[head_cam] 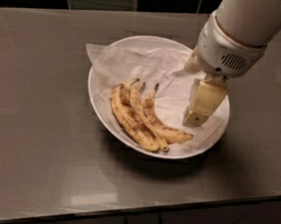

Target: Pick banana from white bowl

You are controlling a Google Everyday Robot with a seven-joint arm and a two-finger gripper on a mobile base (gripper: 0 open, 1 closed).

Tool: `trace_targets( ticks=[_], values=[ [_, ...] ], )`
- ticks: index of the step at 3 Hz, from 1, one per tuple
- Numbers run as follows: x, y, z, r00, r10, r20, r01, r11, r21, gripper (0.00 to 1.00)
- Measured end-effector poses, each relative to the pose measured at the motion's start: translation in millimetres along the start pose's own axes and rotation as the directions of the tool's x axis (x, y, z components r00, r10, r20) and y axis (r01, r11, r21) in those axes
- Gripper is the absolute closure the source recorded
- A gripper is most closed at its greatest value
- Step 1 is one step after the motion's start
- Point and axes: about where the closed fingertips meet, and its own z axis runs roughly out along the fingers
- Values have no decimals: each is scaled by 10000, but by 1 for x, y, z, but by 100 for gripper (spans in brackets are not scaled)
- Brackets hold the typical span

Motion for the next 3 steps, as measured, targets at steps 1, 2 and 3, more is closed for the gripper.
trace_targets(
  ticks=[1, 2, 3],
  values=[
    [6, -9, 7, 9992, 409, -23, -408, 9991, 84, 36],
    [9, -13, 18, 9984, 561, -89, -562, 9984, -39, 35],
    [8, -11, 35, 9982, 521, -280, -532, 9978, -404, 36]
  ],
)
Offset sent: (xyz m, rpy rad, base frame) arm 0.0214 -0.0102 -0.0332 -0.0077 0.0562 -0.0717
